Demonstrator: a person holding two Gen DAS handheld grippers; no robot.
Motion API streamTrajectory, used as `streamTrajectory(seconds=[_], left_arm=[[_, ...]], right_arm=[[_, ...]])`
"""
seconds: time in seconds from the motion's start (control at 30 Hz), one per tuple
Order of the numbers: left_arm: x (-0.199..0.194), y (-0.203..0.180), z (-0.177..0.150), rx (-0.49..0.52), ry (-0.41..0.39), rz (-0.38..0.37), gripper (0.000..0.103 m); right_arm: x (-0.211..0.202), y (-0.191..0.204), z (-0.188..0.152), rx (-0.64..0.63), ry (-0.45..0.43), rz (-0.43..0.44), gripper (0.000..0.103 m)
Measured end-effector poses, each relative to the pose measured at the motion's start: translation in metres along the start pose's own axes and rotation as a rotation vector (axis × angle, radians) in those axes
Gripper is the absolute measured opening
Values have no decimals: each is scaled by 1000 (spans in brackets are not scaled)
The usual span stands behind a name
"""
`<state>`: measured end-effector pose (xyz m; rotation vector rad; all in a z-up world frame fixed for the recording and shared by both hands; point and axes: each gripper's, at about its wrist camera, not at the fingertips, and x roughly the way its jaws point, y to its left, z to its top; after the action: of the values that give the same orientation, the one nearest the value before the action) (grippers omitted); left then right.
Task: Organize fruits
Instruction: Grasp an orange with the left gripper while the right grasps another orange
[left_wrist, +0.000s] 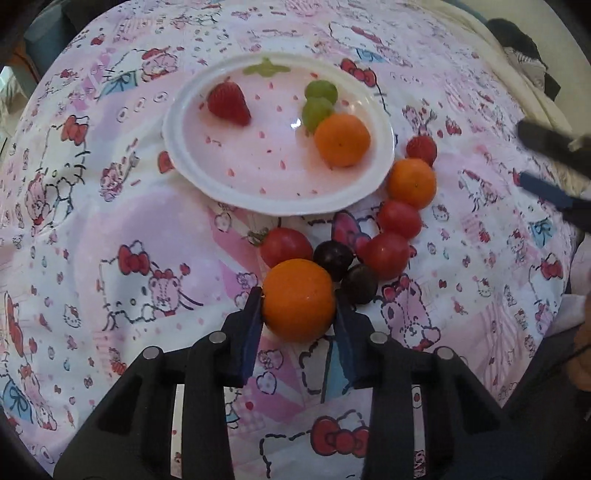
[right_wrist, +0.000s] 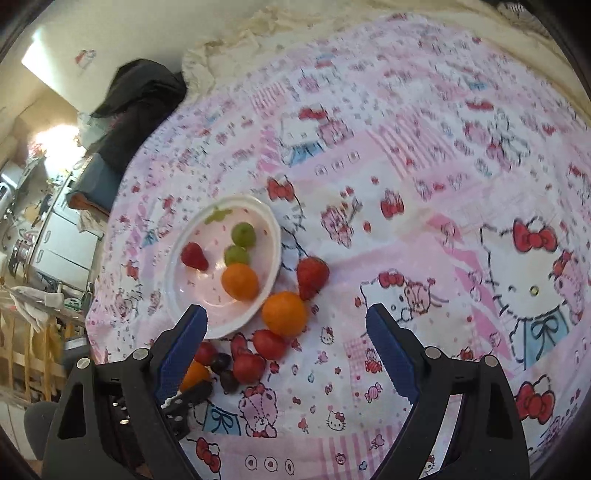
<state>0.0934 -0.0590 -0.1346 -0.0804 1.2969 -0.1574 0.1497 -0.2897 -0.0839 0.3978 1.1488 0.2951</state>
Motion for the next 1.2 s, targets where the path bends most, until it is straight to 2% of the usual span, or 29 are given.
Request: streamTrajectory(seconds=[0.07,0.2,0.27,0.4,0.67,0.7,0.97,1.2], left_arm=[[-8,5,3,-23,-16,7,32],[-25,25,10,-91,-63,39,32],[-34,33,14,-115,-94,57,32],[-44,46,19,-145,-129,59,32],[-52,64,13,-189,-139,62,32],[-53,65,13,-193,-143,64,32],[-60,60,18,-184,-182,74,32],[-62,59,21,-189,-218,98,32]], right_arm=[[12,-3,2,14,40,6,89],[38,-2,5,14,128,13,66],[52,-4,6,38,177,39,58],[69,1,6,50,219,18,54],[101,12,4,3,281,-77,53],[104,13,3,-8,286,-92,47],[83,17,2,-43,227,-70,44],[44,14,0,-37,133,7,44]])
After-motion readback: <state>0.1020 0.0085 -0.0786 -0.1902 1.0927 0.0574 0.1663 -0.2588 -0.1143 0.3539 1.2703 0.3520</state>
